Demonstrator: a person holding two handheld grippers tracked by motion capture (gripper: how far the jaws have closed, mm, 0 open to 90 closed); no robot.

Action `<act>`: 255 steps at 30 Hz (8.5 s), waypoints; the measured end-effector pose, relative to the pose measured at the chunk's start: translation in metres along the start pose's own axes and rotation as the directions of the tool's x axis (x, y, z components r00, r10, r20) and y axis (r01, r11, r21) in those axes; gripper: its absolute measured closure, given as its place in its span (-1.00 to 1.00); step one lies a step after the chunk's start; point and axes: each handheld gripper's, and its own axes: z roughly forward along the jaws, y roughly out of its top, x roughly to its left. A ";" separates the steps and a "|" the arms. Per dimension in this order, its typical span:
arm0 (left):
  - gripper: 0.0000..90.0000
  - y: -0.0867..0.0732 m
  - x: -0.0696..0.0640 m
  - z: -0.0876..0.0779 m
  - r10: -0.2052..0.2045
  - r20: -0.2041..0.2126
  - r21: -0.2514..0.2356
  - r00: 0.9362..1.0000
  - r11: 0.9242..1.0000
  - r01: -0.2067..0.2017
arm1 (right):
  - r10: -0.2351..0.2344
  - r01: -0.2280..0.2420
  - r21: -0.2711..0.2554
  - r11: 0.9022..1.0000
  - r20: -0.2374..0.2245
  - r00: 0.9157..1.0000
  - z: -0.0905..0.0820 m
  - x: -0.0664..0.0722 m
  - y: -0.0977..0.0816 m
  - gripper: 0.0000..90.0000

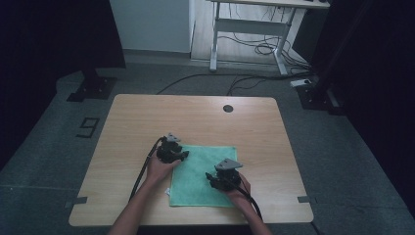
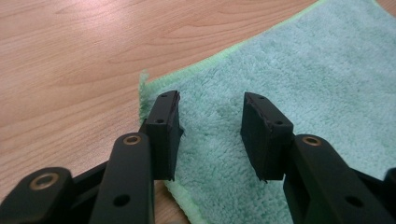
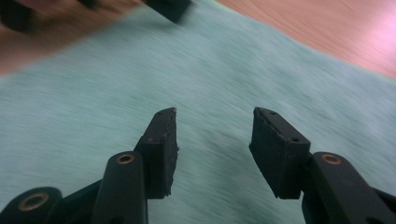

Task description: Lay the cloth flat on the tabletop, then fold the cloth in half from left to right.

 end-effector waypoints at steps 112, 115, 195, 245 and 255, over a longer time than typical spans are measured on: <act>0.97 0.013 0.023 -0.005 -0.083 -0.035 0.028 0.996 0.996 0.084 | -0.209 0.216 -0.006 0.976 -0.276 0.938 0.008 0.127 -0.003 0.20; 0.98 0.013 0.022 -0.006 -0.081 -0.032 0.031 0.996 0.996 0.082 | -0.219 0.231 0.013 0.973 -0.265 0.939 0.011 0.130 -0.005 0.23; 0.99 0.049 0.022 -0.071 -0.092 -0.034 -0.050 0.995 0.995 0.090 | -0.144 0.107 -0.154 0.982 -0.250 0.958 -0.017 0.130 0.026 0.91; 0.99 0.070 -0.007 -0.043 -0.070 -0.013 -0.015 0.997 0.997 0.070 | -0.074 0.031 -0.192 0.981 -0.218 0.973 -0.041 0.106 0.005 0.91; 0.99 0.073 -0.014 -0.034 -0.056 -0.006 -0.003 0.998 0.998 0.055 | -0.059 0.016 -0.196 0.980 -0.214 0.975 -0.046 0.100 -0.001 0.91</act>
